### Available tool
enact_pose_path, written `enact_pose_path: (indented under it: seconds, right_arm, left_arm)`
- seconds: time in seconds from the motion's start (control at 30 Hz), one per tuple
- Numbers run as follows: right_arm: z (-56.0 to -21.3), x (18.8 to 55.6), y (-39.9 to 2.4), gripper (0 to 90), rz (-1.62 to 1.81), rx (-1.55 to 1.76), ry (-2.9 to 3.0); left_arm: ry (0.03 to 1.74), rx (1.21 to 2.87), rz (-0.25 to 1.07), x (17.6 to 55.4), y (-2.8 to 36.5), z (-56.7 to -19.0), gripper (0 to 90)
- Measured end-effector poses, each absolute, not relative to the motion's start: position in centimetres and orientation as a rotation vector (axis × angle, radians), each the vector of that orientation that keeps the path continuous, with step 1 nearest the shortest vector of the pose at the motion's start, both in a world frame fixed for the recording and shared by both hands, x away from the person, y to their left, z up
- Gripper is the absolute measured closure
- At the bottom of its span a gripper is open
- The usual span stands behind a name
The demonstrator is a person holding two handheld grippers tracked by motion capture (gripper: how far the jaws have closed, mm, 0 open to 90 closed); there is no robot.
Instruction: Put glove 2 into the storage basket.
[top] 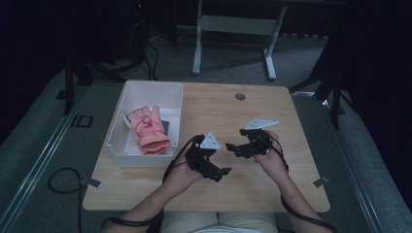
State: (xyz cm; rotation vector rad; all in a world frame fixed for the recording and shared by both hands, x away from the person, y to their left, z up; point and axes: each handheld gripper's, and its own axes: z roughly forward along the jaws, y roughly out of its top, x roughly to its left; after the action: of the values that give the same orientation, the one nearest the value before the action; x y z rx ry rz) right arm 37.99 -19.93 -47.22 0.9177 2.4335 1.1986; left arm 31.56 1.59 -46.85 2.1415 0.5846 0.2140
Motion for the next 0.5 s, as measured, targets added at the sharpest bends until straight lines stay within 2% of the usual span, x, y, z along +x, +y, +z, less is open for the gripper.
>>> enact_pose_path:
  seconds: [0.5]
  right_arm:
    - [-51.3,36.8,-22.3,14.5,1.150,0.961,2.433]
  left_arm:
    - [0.558,2.197,0.212,31.0,1.0,-50.5,0.4]
